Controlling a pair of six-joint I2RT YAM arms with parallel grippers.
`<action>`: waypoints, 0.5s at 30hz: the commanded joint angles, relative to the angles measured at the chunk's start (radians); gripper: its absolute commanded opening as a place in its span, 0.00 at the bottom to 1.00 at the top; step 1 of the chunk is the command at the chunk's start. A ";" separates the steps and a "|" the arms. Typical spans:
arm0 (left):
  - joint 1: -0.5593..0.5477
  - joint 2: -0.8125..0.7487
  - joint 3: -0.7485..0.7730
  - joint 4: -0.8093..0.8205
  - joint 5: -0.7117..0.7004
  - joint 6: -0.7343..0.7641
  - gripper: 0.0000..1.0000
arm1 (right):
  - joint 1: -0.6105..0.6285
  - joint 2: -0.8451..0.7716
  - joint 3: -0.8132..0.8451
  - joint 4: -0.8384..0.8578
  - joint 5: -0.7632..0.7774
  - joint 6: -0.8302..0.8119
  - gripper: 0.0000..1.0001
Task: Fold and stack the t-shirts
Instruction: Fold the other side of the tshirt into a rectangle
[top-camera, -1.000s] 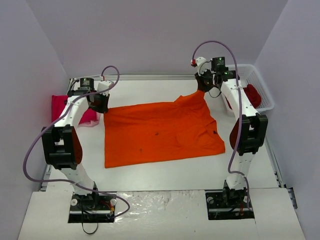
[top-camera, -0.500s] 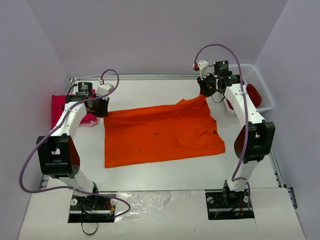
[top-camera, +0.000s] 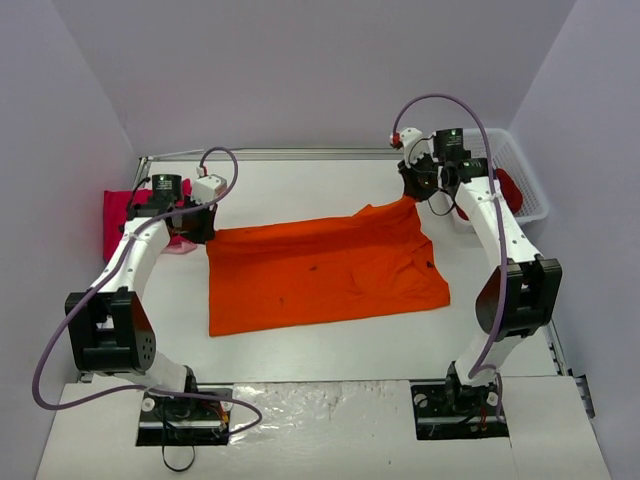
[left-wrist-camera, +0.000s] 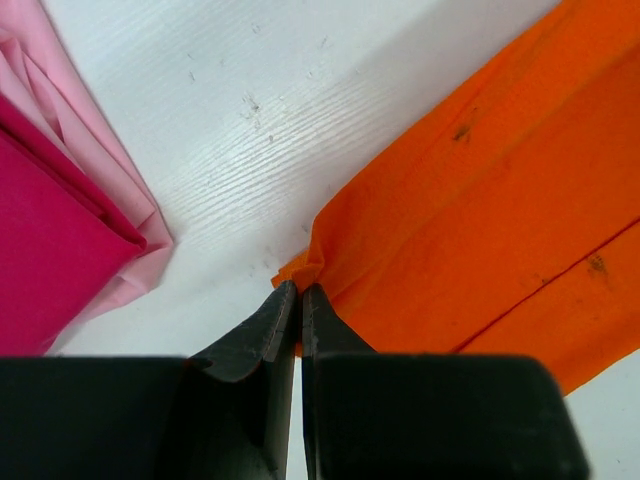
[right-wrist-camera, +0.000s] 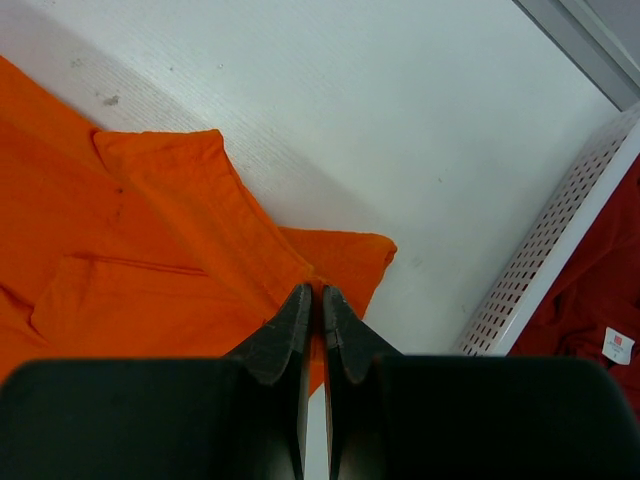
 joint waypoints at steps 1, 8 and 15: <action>0.005 -0.056 -0.005 0.021 0.025 0.022 0.02 | -0.009 -0.067 -0.026 -0.015 0.013 -0.006 0.00; 0.005 -0.079 -0.037 0.023 0.039 0.023 0.02 | -0.010 -0.112 -0.078 -0.026 0.010 -0.010 0.00; 0.005 -0.090 -0.066 0.027 0.041 0.030 0.02 | -0.010 -0.165 -0.148 -0.026 0.007 -0.010 0.00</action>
